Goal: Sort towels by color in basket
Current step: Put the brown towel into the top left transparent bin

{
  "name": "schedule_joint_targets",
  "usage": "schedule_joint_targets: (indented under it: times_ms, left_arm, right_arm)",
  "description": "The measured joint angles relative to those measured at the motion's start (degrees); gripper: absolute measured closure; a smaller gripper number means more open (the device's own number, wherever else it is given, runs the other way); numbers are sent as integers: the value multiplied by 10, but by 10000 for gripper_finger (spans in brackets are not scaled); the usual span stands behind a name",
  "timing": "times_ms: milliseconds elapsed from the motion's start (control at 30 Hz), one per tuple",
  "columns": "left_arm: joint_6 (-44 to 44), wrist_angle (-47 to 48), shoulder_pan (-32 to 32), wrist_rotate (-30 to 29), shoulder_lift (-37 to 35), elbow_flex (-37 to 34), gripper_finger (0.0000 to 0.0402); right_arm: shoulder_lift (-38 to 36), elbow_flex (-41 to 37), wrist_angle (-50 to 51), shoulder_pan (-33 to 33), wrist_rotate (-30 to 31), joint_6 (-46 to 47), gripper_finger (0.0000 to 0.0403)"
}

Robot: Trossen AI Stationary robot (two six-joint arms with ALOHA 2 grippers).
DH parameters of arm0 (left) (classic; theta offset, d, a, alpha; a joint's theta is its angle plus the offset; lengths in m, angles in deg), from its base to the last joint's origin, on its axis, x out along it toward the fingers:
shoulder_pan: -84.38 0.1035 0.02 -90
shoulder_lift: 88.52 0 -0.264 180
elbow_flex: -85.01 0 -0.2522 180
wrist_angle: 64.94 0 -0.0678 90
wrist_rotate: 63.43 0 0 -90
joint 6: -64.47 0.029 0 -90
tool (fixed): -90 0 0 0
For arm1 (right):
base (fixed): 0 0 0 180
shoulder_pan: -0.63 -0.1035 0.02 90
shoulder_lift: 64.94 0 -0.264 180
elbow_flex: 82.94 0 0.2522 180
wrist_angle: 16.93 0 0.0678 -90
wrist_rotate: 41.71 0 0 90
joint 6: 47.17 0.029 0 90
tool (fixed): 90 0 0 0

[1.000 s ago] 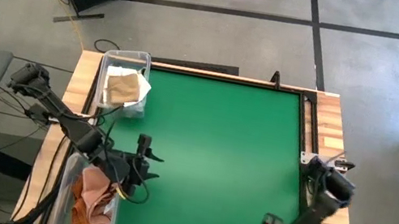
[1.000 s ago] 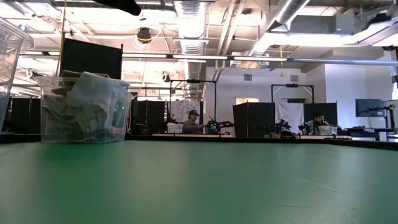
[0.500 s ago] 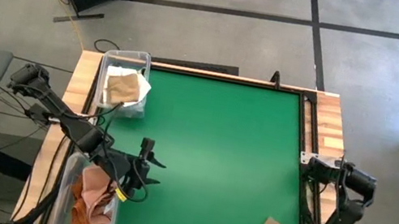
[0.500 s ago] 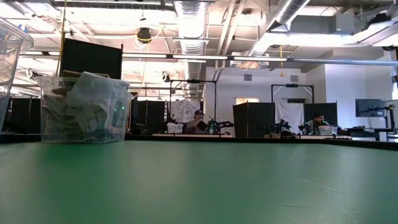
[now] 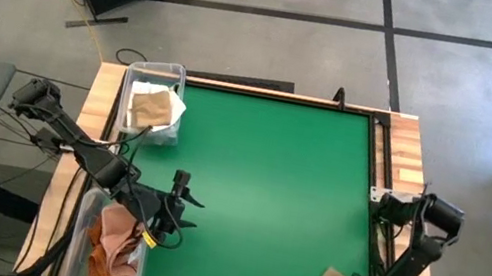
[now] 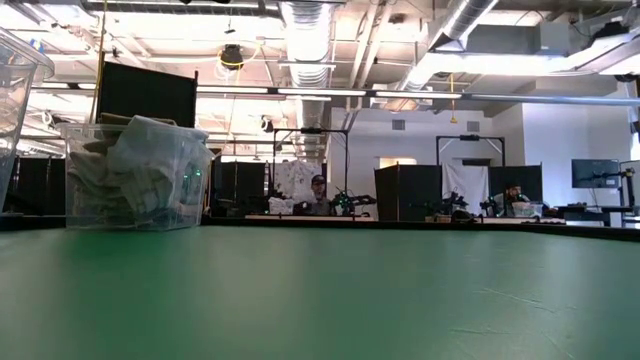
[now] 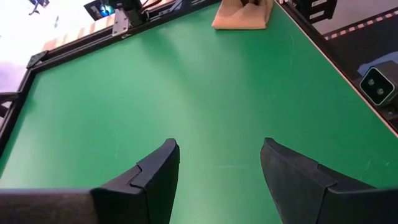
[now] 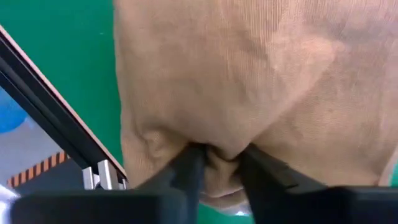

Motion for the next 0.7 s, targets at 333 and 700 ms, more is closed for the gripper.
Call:
schedule_joint_targets:
  times_ms: [333,700]
  left_arm:
    - [-6,1,-9,0,0,0,186]
    - [-16,24,-9,0,0,0,186]
  right_arm:
    - [-1,5,-18,81,27,-163,373]
    - [7,67,-28,238,256,-492,373]
